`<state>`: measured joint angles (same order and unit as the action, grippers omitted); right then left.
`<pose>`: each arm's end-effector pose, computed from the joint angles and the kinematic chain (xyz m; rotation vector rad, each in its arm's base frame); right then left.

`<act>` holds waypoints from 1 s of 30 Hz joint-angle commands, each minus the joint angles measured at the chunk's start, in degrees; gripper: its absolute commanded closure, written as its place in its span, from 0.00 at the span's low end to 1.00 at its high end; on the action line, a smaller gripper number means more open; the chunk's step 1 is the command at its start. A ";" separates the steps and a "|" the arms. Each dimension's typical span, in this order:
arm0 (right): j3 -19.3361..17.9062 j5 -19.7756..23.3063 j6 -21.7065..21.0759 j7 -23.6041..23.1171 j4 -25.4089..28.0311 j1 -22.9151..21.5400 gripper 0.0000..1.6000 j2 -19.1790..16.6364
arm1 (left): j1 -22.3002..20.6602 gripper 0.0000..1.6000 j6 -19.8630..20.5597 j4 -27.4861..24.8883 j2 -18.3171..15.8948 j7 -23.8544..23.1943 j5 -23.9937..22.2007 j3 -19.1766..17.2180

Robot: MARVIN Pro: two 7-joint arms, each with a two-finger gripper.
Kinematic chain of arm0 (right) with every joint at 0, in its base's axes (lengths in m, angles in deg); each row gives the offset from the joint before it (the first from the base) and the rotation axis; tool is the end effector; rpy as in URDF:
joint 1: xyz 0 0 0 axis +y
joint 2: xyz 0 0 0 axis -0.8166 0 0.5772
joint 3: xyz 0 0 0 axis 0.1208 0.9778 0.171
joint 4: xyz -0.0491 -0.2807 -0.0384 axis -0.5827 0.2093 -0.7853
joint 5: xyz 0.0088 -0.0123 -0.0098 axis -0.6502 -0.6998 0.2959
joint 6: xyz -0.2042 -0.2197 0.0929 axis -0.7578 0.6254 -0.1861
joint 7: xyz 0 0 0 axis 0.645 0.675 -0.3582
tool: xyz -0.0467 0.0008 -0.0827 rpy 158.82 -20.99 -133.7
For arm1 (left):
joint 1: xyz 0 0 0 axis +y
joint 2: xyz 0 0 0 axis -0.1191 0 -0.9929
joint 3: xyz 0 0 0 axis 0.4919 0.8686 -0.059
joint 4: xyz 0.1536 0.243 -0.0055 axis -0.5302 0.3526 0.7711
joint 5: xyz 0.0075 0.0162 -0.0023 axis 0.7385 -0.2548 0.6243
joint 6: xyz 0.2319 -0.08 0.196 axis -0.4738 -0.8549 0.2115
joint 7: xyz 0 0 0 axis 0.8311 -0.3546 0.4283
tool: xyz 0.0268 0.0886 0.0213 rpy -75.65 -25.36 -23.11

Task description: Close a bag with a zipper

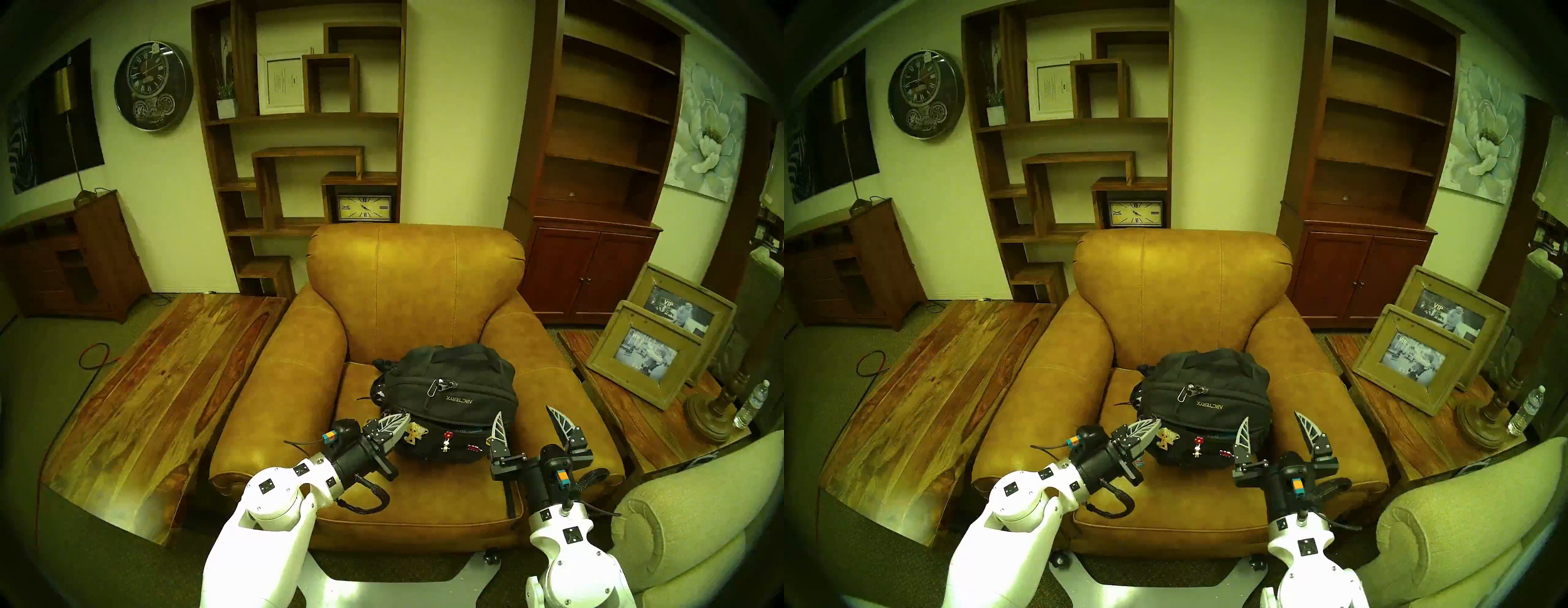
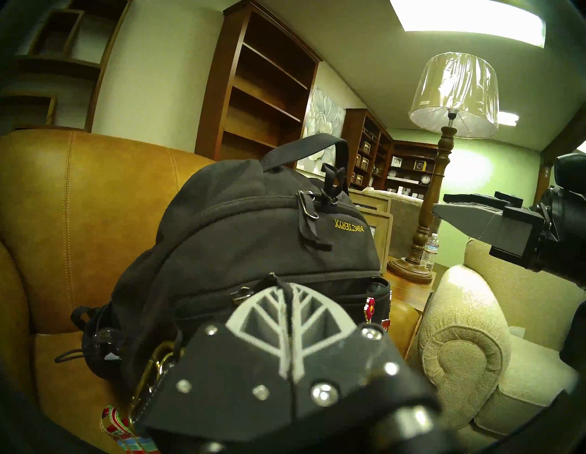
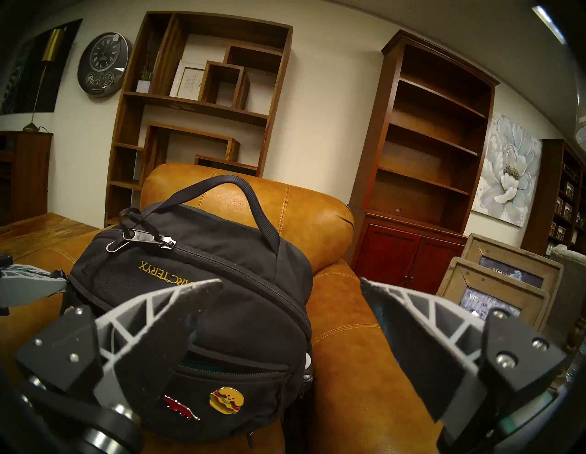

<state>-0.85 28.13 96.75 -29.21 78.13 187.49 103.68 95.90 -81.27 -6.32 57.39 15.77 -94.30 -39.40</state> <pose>0.2194 0.0038 -0.2935 2.0623 0.2339 2.0963 0.3162 -0.0878 -0.3683 1.6997 -0.5928 1.5715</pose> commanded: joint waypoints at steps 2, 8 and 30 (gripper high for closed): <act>0.09 -0.08 0.13 0.14 1.11 -0.04 0.00 0.09 | -1.20 1.00 -0.46 -0.52 0.62 -0.54 0.44 1.56; 0.09 -0.08 0.14 0.14 1.10 -0.04 0.00 0.09 | -1.61 1.00 -0.25 -0.50 0.80 -0.83 0.73 2.84; 0.09 -0.08 0.13 0.15 1.11 -0.04 0.00 0.08 | -1.30 1.00 -0.10 -1.08 0.41 -1.13 0.62 4.23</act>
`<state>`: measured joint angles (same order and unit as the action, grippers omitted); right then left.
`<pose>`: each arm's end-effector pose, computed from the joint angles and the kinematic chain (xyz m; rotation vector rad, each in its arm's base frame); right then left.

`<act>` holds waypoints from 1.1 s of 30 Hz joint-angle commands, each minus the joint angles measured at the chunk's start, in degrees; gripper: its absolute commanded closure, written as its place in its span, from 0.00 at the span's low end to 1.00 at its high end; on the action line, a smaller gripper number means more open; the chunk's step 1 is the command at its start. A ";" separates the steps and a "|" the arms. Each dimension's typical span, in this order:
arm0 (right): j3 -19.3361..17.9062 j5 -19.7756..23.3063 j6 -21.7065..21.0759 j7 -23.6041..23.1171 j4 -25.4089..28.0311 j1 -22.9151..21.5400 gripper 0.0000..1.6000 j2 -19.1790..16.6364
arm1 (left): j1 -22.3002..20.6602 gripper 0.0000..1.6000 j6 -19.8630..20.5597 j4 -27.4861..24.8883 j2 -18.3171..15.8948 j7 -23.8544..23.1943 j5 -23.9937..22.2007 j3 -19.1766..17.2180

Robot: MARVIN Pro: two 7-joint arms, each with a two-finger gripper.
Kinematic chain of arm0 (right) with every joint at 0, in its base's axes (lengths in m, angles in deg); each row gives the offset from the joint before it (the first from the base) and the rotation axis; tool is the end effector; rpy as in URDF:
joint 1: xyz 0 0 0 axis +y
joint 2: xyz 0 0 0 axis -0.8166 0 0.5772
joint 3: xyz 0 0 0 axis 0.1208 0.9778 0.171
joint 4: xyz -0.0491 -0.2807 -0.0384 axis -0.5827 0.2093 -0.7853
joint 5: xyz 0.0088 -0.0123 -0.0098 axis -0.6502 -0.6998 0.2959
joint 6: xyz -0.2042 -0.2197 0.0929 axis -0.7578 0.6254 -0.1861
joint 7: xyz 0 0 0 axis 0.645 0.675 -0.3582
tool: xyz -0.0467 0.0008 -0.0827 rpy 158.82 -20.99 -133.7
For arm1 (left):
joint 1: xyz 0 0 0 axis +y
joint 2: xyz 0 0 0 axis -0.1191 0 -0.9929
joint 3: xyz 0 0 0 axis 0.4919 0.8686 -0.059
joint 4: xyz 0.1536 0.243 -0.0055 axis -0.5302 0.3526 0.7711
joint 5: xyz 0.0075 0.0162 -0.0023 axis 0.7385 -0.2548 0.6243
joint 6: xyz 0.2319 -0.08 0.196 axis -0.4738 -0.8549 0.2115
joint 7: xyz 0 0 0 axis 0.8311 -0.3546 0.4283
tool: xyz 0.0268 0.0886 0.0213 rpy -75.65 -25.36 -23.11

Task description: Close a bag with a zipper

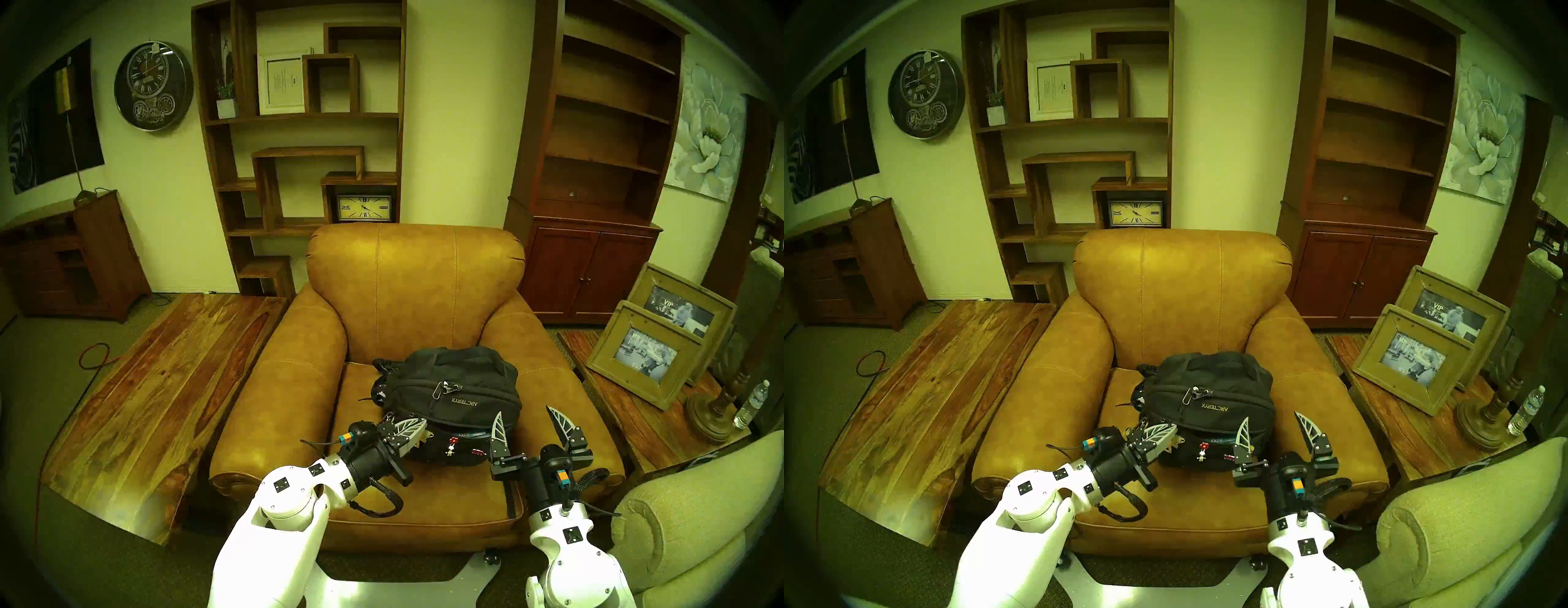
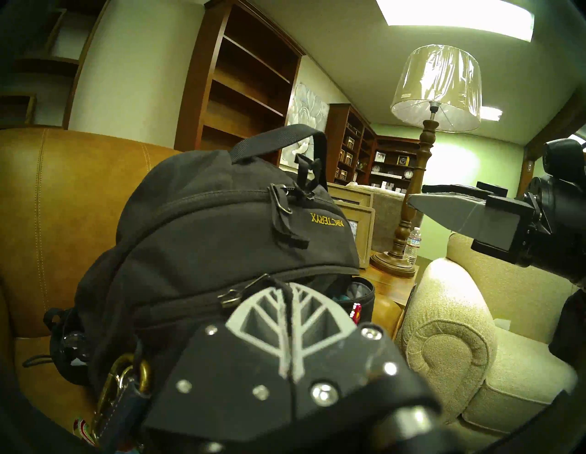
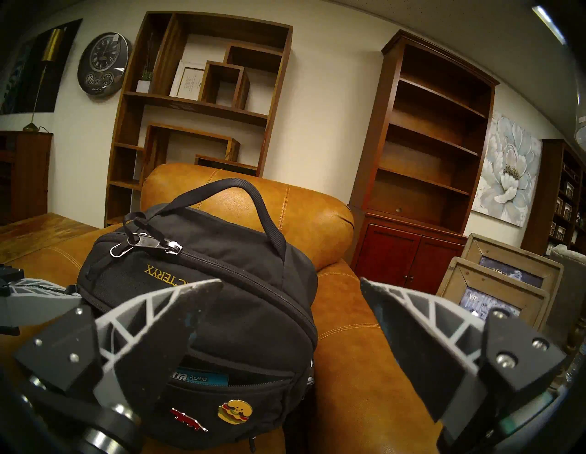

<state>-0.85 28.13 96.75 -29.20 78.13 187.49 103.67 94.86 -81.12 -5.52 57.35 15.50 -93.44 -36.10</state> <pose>0.2194 0.0038 -0.2935 2.0621 0.2339 2.0963 0.3145 -0.1100 -0.3686 1.6667 -0.6456 1.5272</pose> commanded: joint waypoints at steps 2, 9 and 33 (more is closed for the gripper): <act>0.09 -0.08 0.13 0.14 1.11 -0.04 0.00 0.10 | -0.27 1.00 -0.32 -1.93 0.35 -0.87 -0.23 0.93; 0.09 -0.08 0.13 0.14 1.11 -0.03 0.00 0.09 | -0.06 1.00 -0.13 -2.01 0.07 -1.27 -0.31 1.09; 0.09 -0.08 0.13 0.15 1.11 -0.04 0.00 0.08 | 0.90 1.00 0.80 -2.93 0.30 -2.43 -0.39 3.43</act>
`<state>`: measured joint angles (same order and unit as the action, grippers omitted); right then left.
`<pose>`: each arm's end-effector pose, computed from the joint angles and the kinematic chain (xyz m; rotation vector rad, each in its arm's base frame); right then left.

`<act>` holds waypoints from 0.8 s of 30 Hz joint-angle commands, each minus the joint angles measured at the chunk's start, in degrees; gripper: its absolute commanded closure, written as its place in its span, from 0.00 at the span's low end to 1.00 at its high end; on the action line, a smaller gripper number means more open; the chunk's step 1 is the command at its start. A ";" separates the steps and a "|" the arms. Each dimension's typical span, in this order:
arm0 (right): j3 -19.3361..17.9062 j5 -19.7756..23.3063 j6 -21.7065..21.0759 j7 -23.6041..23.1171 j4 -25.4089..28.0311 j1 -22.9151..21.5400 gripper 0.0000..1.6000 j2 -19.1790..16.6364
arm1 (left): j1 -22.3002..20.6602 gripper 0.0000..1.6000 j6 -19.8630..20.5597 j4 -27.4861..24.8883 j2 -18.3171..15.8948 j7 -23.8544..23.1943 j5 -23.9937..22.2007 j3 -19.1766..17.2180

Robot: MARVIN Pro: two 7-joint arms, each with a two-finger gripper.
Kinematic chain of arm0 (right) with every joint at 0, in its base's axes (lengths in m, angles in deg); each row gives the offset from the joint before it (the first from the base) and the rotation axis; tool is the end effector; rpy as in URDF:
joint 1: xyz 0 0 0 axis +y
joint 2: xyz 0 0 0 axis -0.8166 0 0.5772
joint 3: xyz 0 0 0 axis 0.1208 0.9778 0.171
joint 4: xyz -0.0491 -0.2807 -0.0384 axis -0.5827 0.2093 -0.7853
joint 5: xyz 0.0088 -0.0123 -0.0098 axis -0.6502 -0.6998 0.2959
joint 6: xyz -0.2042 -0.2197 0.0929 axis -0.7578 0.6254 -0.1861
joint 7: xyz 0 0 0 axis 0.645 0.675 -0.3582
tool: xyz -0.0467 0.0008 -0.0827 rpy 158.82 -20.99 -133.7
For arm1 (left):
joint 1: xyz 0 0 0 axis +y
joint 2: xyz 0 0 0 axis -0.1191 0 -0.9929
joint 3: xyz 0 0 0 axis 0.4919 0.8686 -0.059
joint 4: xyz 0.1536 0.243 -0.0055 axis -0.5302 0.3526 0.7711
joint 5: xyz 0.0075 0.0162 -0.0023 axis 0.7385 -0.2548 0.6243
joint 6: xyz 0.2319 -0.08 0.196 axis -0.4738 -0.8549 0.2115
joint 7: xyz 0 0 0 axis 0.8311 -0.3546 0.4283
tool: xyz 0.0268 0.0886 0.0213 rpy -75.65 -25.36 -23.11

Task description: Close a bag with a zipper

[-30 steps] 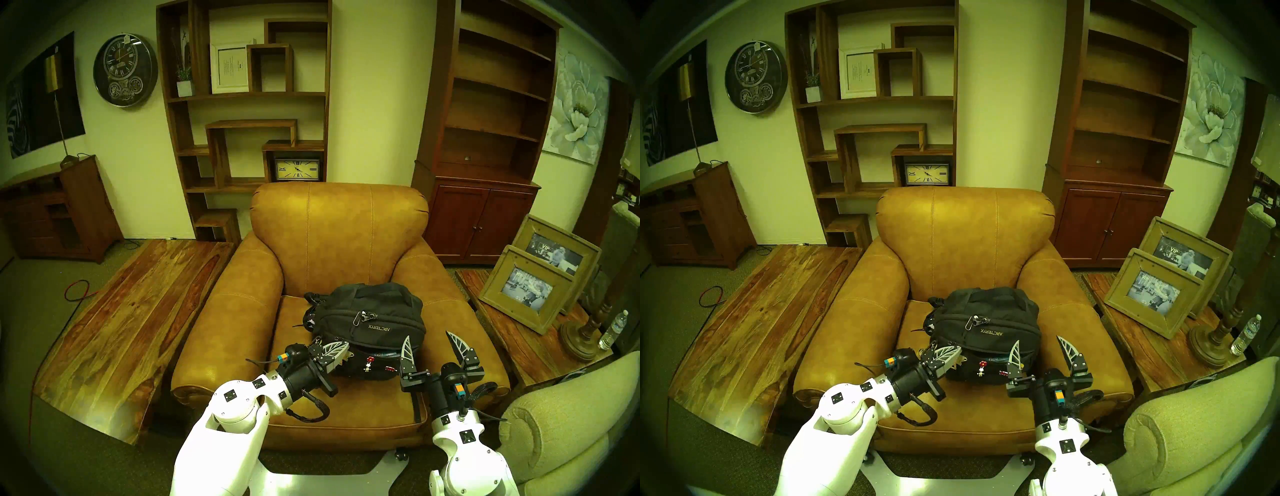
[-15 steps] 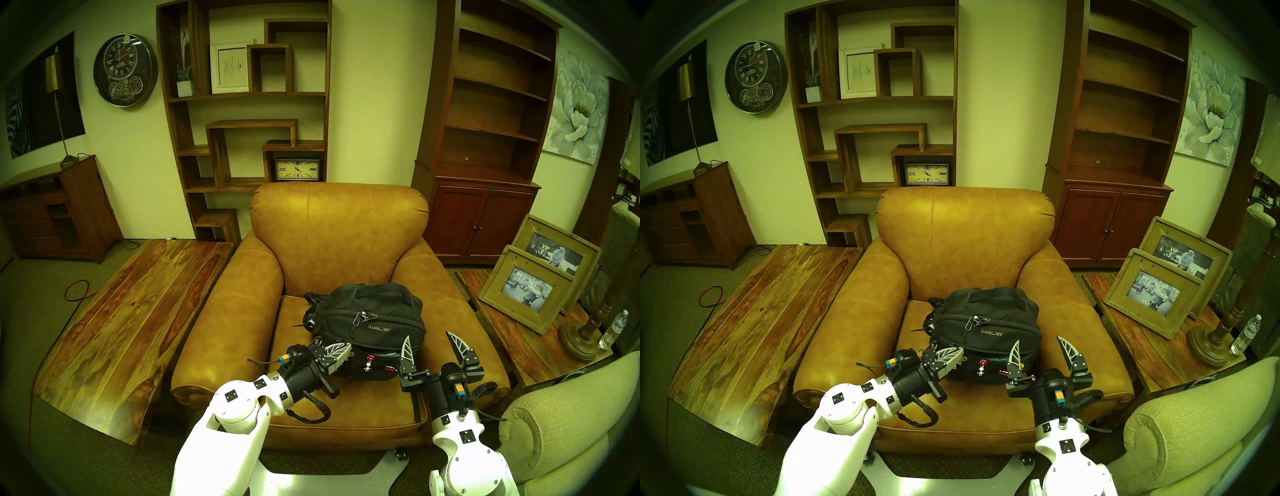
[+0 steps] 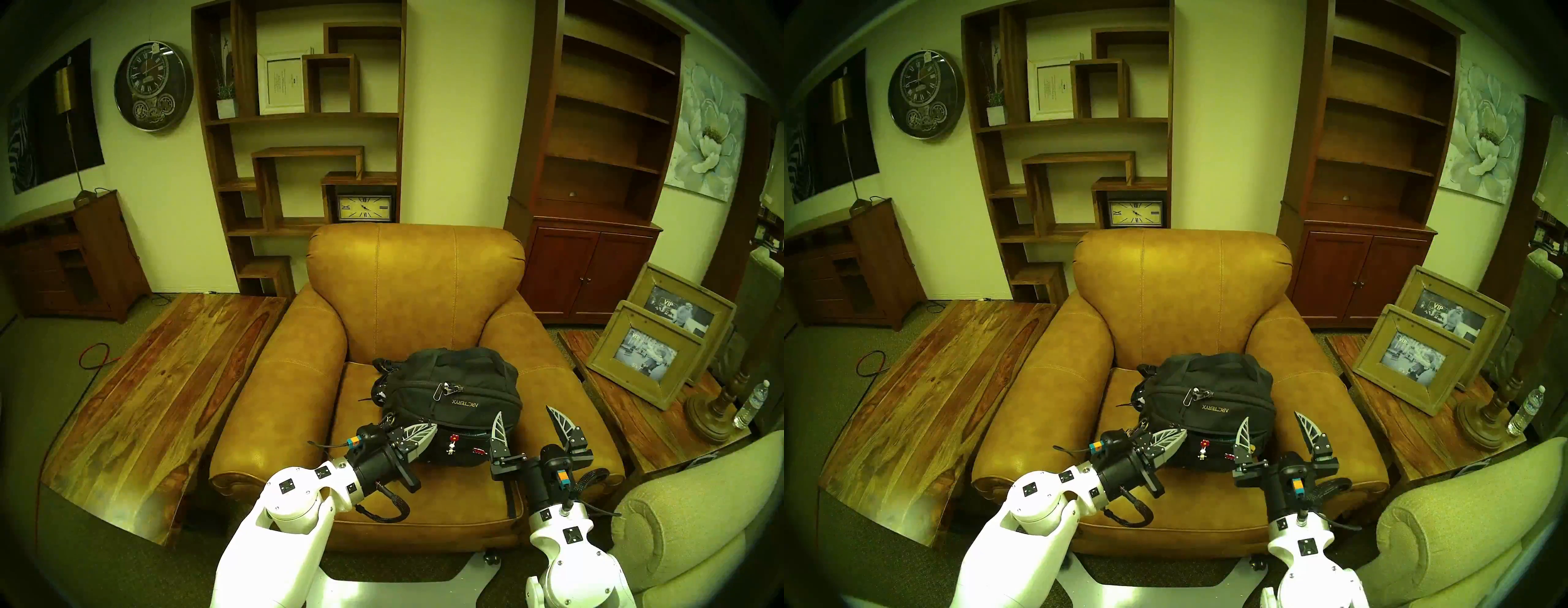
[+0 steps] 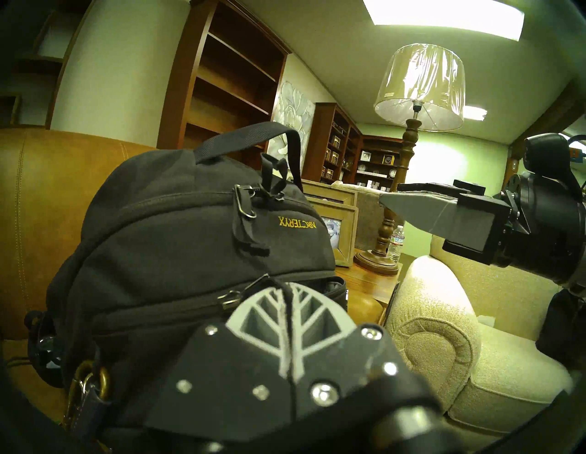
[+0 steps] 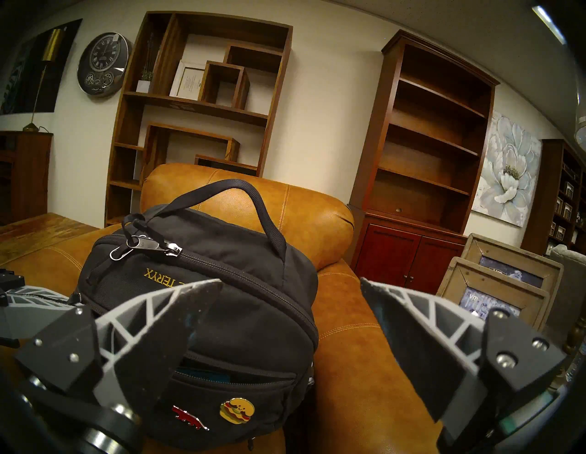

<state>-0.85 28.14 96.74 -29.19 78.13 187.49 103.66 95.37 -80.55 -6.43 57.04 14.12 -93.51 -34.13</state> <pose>0.2194 0.0038 -0.2935 2.0622 0.2338 2.0961 0.3058 -0.1231 -0.3659 1.6283 -0.6814 1.4838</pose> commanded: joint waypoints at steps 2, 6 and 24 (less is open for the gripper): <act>0.09 -0.08 0.14 0.14 1.11 -0.04 0.00 0.09 | 0.35 1.00 0.23 -1.89 0.70 -1.04 -0.19 1.79; 0.09 -0.08 0.14 0.14 1.11 -0.04 0.00 0.09 | 0.00 1.00 0.08 -1.42 0.78 -0.84 0.01 2.45; 0.10 -0.08 0.13 0.15 1.11 -0.04 0.00 0.09 | -2.24 1.00 -1.00 0.34 -0.25 2.08 -1.28 7.47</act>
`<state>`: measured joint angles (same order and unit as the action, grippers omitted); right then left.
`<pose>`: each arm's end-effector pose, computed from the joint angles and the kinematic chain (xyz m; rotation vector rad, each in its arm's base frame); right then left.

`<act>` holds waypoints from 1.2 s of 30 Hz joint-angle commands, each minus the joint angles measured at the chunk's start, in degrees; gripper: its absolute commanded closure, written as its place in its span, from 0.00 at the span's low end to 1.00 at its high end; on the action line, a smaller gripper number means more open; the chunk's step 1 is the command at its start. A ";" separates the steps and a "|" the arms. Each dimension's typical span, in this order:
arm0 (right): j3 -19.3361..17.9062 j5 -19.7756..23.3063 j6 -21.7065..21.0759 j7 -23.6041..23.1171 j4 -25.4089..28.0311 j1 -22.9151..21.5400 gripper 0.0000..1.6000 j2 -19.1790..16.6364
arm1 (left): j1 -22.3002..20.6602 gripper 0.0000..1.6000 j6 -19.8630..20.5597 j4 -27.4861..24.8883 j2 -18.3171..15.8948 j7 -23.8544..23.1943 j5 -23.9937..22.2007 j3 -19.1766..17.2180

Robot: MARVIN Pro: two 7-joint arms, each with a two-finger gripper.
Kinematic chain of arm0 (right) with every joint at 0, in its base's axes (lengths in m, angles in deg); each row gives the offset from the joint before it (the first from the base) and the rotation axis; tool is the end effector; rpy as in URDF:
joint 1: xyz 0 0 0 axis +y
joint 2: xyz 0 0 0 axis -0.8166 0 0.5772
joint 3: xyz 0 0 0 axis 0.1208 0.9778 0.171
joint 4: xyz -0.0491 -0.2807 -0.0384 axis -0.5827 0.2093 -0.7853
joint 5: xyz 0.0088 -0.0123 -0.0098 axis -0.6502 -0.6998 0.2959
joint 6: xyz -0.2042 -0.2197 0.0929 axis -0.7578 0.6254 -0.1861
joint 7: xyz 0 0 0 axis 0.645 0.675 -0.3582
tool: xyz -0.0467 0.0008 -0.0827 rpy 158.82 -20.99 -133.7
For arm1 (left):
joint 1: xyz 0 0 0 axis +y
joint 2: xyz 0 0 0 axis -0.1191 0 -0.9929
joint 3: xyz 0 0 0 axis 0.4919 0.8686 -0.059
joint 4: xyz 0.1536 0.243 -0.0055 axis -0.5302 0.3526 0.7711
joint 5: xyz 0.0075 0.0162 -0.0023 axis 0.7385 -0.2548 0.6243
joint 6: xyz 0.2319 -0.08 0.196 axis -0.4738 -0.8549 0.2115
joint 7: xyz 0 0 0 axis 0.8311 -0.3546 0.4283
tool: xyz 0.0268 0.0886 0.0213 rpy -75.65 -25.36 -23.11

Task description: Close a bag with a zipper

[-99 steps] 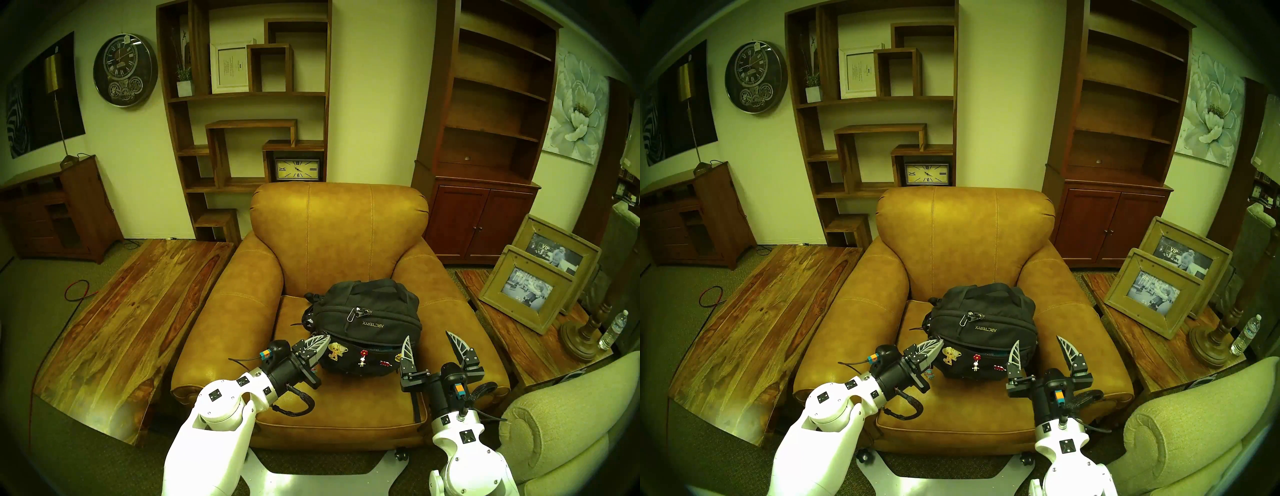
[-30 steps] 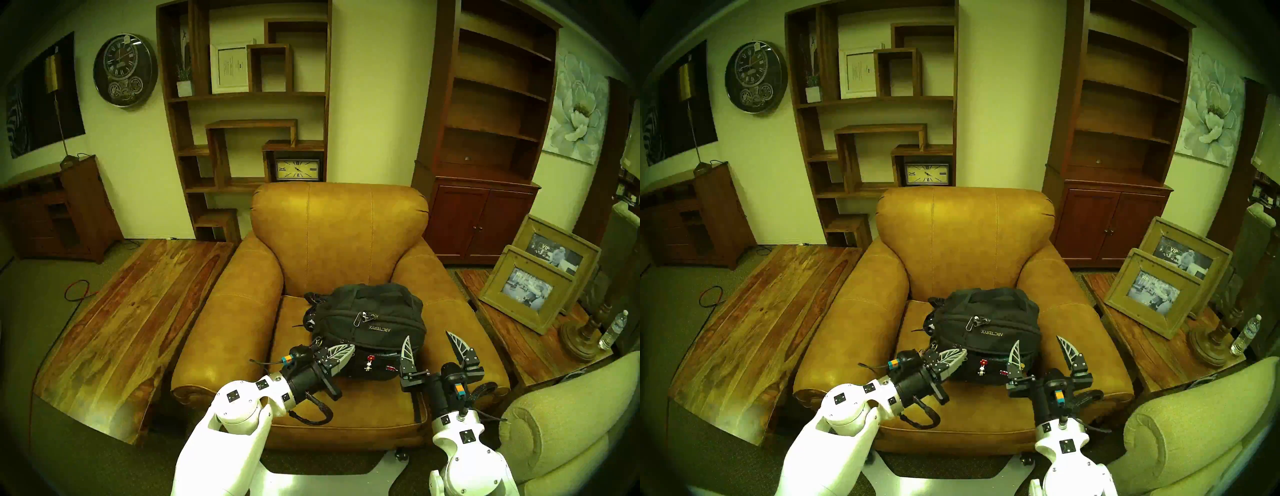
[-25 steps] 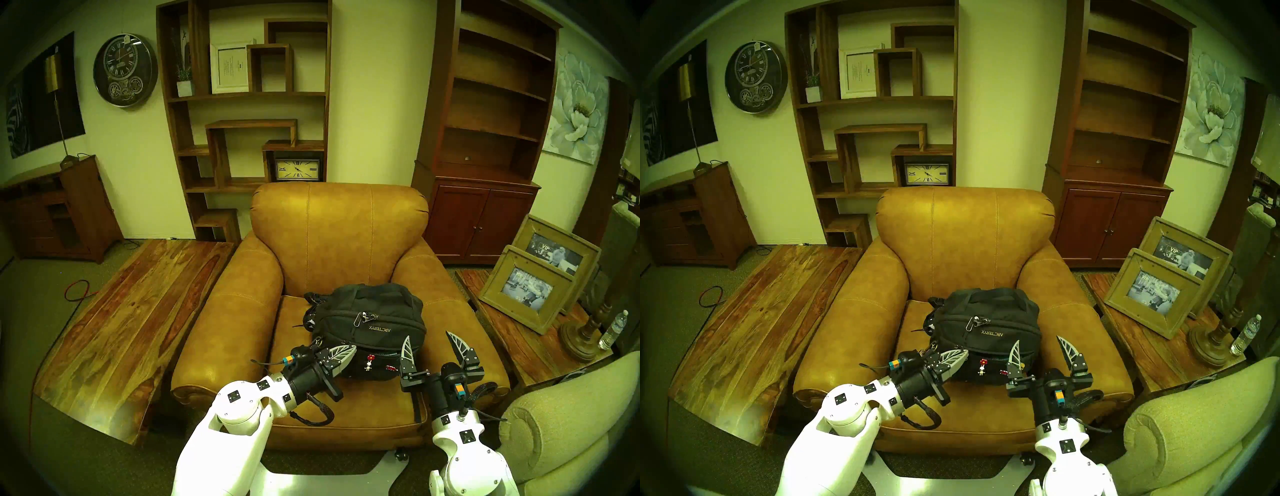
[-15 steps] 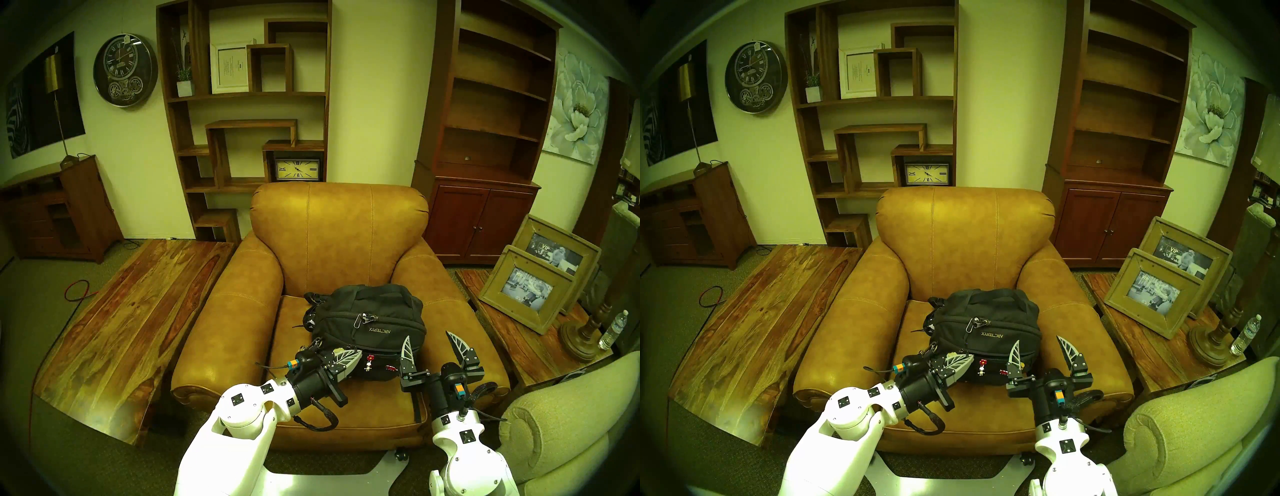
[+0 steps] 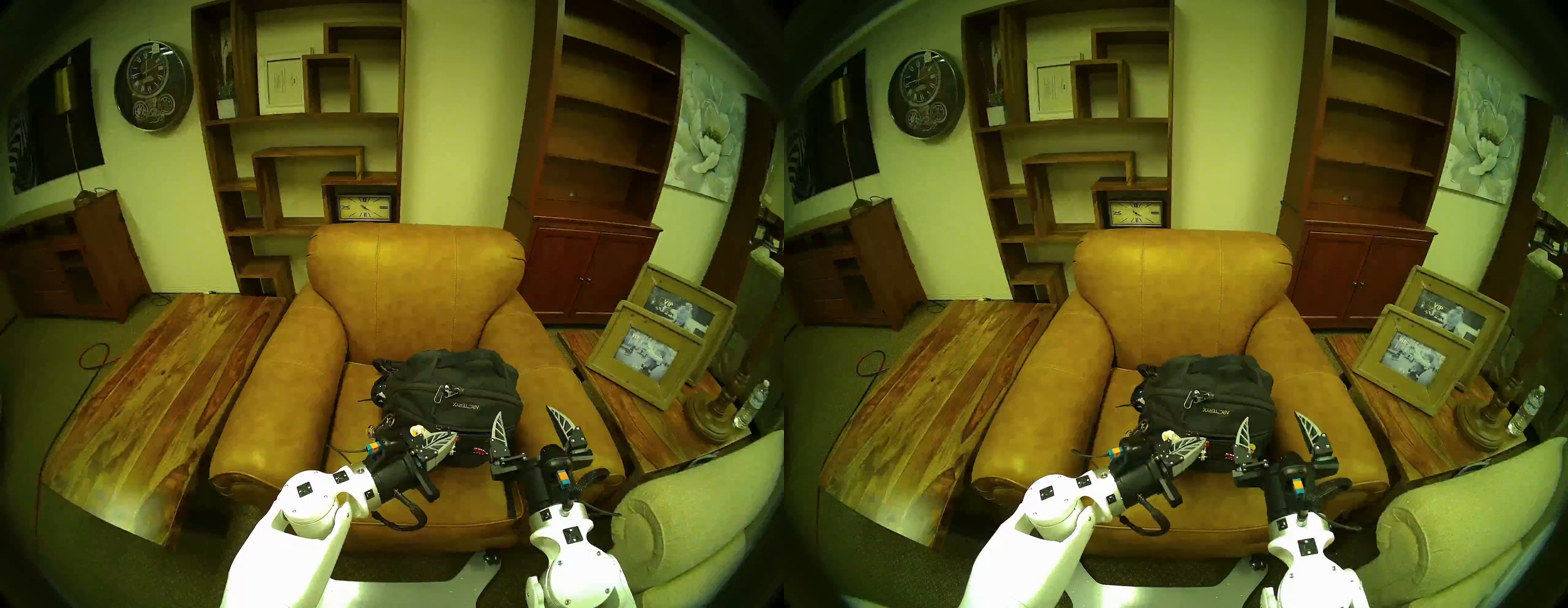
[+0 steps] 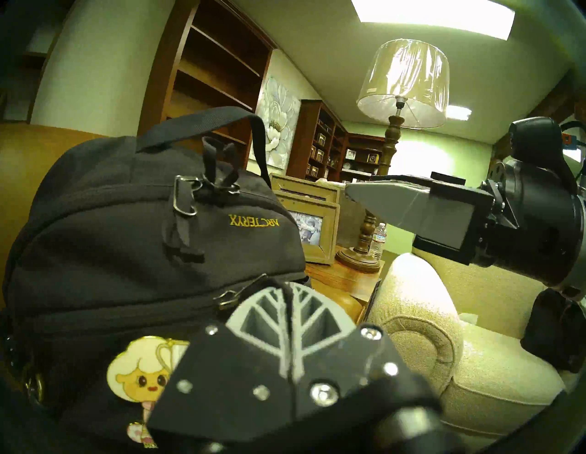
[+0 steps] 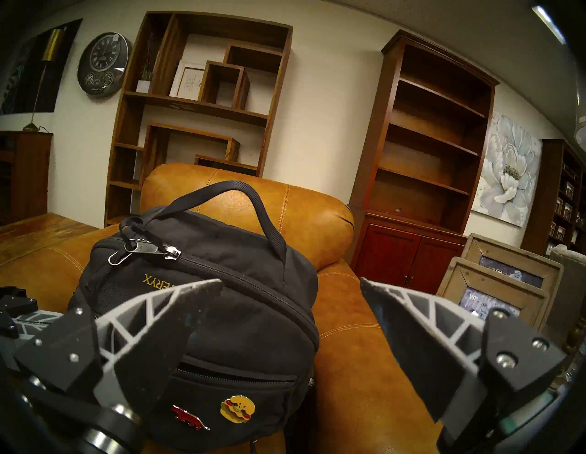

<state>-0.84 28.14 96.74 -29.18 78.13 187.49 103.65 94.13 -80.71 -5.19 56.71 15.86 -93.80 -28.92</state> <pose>0.2194 0.0038 -0.2935 2.0622 0.2339 2.0962 0.3002 -0.1530 -0.3673 1.5939 -0.7126 1.4363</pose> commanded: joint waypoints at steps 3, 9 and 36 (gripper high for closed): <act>0.09 -0.08 0.14 0.13 1.11 -0.04 0.00 0.09 | -1.27 1.00 -0.98 -0.66 -0.26 0.80 -1.21 3.20; 0.09 -0.08 0.14 0.13 1.11 -0.04 0.00 0.09 | -1.70 1.00 -1.09 -0.49 -0.55 1.55 -1.65 4.58; 0.09 -0.05 0.18 0.13 1.03 -0.09 0.00 0.06 | 2.64 0.00 2.73 -9.54 -6.56 -5.29 -11.81 -7.25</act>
<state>-0.84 28.15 96.74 -29.16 78.12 187.48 103.64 95.41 -78.77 -10.51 52.79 13.18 -101.61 -32.51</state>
